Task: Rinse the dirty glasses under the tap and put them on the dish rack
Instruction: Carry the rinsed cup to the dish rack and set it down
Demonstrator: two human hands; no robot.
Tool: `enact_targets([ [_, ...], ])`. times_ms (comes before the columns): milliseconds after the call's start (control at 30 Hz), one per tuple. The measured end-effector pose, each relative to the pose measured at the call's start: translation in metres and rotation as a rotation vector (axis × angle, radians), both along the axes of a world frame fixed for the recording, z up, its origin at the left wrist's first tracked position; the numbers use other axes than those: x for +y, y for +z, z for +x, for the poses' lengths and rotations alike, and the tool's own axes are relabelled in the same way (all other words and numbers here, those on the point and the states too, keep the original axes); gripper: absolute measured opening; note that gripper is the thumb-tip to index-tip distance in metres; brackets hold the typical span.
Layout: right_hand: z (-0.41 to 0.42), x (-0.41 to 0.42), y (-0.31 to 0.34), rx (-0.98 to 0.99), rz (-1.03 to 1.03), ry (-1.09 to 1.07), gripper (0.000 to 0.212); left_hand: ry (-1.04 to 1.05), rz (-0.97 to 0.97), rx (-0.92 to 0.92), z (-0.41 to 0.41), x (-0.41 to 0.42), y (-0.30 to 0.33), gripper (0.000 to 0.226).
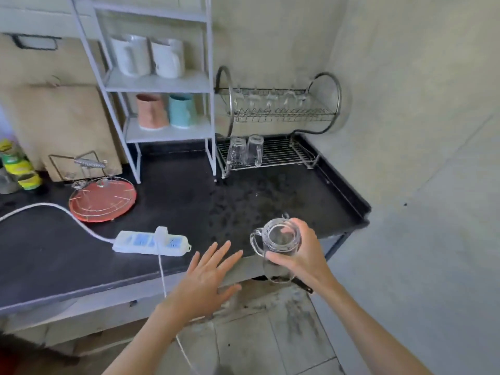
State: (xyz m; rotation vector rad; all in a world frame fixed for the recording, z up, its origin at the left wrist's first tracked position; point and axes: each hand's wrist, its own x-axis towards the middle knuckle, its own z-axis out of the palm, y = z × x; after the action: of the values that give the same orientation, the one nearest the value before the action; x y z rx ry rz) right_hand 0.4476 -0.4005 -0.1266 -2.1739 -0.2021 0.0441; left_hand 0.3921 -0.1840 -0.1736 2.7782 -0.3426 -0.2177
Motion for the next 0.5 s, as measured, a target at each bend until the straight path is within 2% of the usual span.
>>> enact_targets([
  [67, 0.030, -0.014, 0.004, -0.023, -0.035, -0.016, 0.071, -0.039, 0.011, 0.001, 0.036, -0.013, 0.006, 0.084],
  [333, 0.145, -0.050, 0.006, 0.091, 0.026, -0.065, 0.075, -0.071, 0.152, 0.004, 0.161, -0.034, 0.023, 0.083],
  [433, 0.194, -0.057, 0.001, 0.110, 0.049, -0.061, 0.073, -0.047, 0.181, 0.045, 0.203, -0.040, 0.020, 0.065],
  [500, 0.233, -0.059, -0.003, 0.108, 0.057, -0.040, 0.072, -0.021, 0.150, 0.068, 0.231, -0.044, 0.016, 0.061],
])
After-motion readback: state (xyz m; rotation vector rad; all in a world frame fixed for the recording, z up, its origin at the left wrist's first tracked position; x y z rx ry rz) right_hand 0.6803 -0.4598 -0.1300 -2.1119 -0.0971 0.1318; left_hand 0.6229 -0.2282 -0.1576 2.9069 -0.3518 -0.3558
